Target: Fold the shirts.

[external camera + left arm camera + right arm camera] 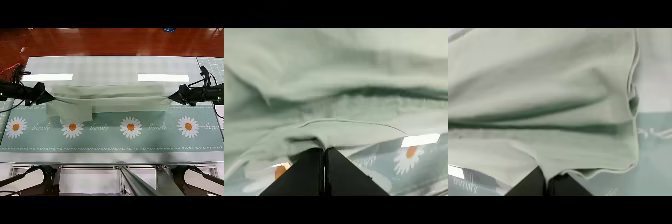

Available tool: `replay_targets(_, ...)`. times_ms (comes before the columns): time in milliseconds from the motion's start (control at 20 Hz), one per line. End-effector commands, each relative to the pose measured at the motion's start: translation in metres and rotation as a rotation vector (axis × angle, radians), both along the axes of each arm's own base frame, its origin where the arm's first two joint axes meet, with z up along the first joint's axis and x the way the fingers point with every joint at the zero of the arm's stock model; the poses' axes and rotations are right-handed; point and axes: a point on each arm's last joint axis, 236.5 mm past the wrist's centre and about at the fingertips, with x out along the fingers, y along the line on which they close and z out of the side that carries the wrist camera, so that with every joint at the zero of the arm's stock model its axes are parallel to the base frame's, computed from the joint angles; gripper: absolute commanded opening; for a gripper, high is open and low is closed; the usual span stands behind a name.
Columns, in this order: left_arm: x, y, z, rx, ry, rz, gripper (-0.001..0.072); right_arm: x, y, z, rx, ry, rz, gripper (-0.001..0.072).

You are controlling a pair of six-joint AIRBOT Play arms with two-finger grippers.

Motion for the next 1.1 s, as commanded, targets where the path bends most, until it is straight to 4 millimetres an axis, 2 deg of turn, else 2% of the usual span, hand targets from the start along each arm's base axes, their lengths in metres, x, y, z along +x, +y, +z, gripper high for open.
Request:
replay_targets(0, 0.037, 0.003, -0.011, -0.007, 0.006, -0.003, 0.0018, 0.027, 0.000, -0.007, 0.012, -0.008, -0.010, 0.0024)
replay_targets(150, 0.067, 0.005, -0.021, -0.011, 0.015, 0.004, 0.0018, 0.051, -0.002, -0.016, 0.002, -0.014, -0.026, 0.0024)
replay_targets(450, 0.120, -0.005, -0.031, -0.005, -0.020, -0.038, 0.0018, 0.080, -0.008, -0.028, 0.009, -0.015, -0.055, 0.0024)
replay_targets(600, 0.132, -0.012, -0.047, -0.008, -0.006, -0.056, 0.0018, 0.090, -0.006, -0.039, 0.026, -0.014, -0.089, 0.0024)
replay_targets(750, 0.128, -0.014, -0.067, -0.019, 0.037, -0.062, 0.0021, 0.095, -0.001, -0.052, 0.042, 0.002, -0.101, 0.0034)
replay_targets(800, 0.126, -0.014, -0.070, -0.022, 0.050, -0.065, 0.0119, 0.098, -0.001, -0.053, 0.043, -0.005, -0.113, 0.0199)
replay_targets(850, 0.121, -0.015, -0.070, -0.032, 0.072, -0.071, 0.0452, 0.101, -0.003, -0.053, 0.035, -0.013, -0.122, 0.0420)
replay_targets(900, 0.117, -0.011, -0.068, -0.031, 0.088, -0.083, 0.0510, 0.101, -0.004, -0.050, 0.036, -0.016, -0.119, 0.0410)
replay_targets(950, 0.110, -0.001, -0.063, -0.026, 0.123, -0.080, 0.0509, 0.097, -0.008, -0.044, 0.039, -0.010, -0.096, 0.0410)
replay_targets(1050, 0.094, 0.037, -0.046, 0.033, 0.200, -0.039, 0.0509, 0.086, -0.034, -0.016, 0.046, 0.001, -0.057, 0.0410)
